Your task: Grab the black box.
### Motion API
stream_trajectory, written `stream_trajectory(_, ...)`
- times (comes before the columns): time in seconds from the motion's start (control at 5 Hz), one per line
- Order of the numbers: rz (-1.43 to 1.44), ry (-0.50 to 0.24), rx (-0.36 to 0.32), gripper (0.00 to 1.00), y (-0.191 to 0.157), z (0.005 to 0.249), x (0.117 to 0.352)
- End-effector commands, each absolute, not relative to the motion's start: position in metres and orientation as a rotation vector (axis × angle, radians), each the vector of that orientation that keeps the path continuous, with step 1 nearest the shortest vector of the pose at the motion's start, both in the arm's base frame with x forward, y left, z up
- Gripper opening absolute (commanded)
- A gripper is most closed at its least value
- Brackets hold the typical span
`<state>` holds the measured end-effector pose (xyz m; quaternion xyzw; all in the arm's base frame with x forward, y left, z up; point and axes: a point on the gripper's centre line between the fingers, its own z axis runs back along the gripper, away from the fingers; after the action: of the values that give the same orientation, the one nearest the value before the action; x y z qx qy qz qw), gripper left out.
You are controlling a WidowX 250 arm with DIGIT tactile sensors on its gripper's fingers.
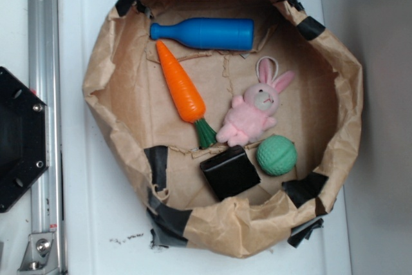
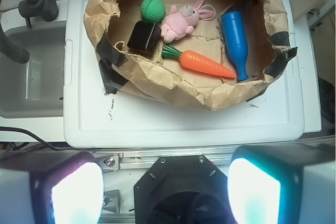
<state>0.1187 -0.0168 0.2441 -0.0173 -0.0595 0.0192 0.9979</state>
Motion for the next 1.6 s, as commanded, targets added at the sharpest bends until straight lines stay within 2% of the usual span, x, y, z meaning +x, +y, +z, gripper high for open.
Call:
stream_trajectory(0.0,0.038,-0.119,-0.035,1.00,-0.017,0.244,0.119)
stream_trajectory(0.2,0.176,-0.220,-0.004,1.00,-0.010,0.240,0.161)
stream_trajectory(0.4,0.294,-0.214,-0.002,1.00,-0.006,0.226,0.208)
stream_trajectory(0.6,0.422,-0.231,-0.002,1.00,0.001,0.202,0.233)
stream_trajectory(0.8,0.542,-0.202,0.076,1.00,0.010,0.161,0.243)
stream_trajectory(1.0,0.491,-0.194,0.012,1.00,0.004,0.141,0.242)
stream_trajectory(1.4,0.491,-0.194,0.012,1.00,0.004,0.141,0.242)
